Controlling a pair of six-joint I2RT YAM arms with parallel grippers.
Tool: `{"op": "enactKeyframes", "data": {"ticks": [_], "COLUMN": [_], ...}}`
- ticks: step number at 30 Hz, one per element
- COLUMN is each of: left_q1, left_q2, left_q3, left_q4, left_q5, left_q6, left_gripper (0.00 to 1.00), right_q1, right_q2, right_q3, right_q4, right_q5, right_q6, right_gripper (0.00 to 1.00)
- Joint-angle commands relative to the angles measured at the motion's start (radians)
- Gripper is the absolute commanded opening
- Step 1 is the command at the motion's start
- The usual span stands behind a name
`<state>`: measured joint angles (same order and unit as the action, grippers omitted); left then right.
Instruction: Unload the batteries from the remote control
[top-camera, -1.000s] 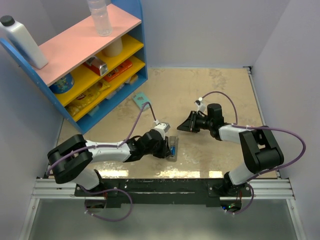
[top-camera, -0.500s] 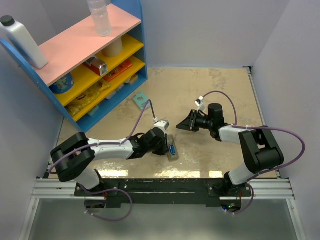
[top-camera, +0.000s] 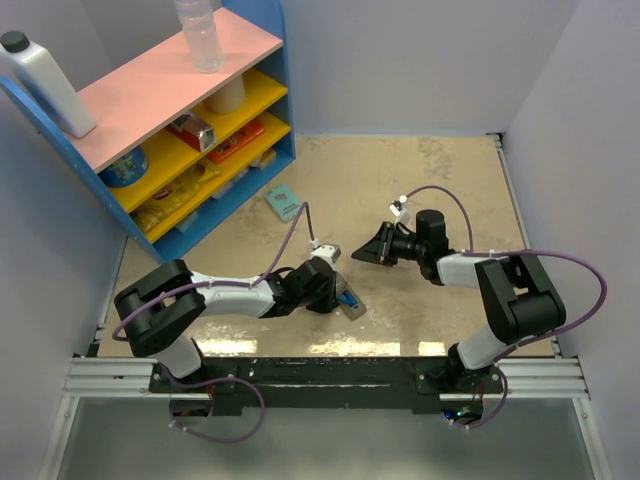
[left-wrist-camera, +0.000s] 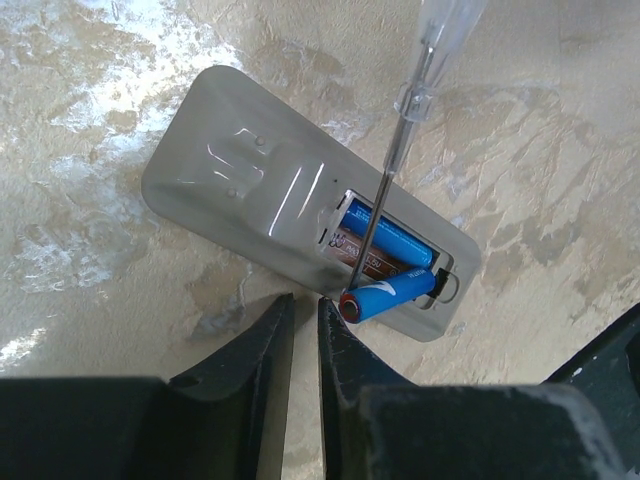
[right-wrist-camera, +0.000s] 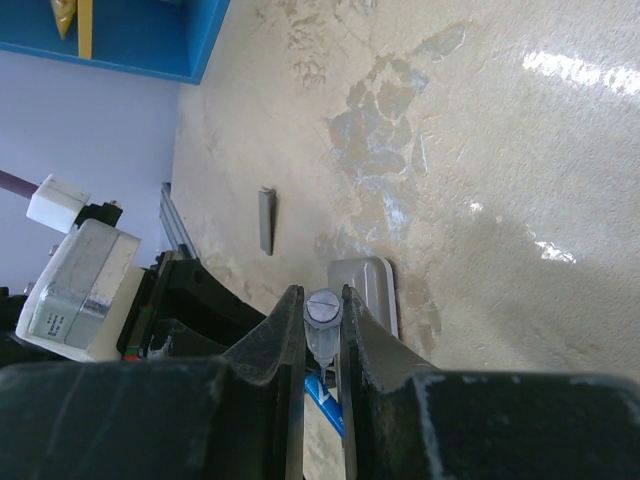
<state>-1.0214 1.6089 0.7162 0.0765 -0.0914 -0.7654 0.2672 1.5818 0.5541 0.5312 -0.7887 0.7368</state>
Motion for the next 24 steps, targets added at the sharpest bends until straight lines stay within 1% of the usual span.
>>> {"op": "enactKeyframes", "data": {"ticks": [1,9,19,20,22,24], "left_q1": [0.004,0.011,0.027,0.027,0.027,0.023], "left_q2": [-0.014,-0.033,-0.096,-0.110,-0.127,-0.161], "left_q3": [0.014,0.015,-0.007,-0.011,-0.024,-0.043], "left_q4": [0.006,-0.027,-0.070,-0.075,-0.075,-0.046], "left_q5": [-0.041,-0.050,-0.047,-0.051,-0.056,-0.018], "left_q6": [0.002,0.002,-0.023,-0.029,-0.031,0.009], "left_gripper": [0.20,0.20,0.21,0.22,0.26,0.30], "right_q1": [-0.002,-0.003,-0.002,-0.002,-0.003,-0.002], "right_q2": [-0.003,-0.040,-0.123,-0.123,-0.125,-0.132], "right_q3": [0.007,0.044,0.032,0.035,0.047,0.066], "right_q4": [0.020,-0.089,-0.197,-0.215,-0.238,-0.278], "right_q5": [-0.011,0.006,0.058,0.065,0.080,0.086], "right_q6": [-0.008,-0.046,-0.097,-0.102,-0.122,-0.148], "right_gripper": [0.00,0.00,0.00,0.00,0.00,0.00]}}
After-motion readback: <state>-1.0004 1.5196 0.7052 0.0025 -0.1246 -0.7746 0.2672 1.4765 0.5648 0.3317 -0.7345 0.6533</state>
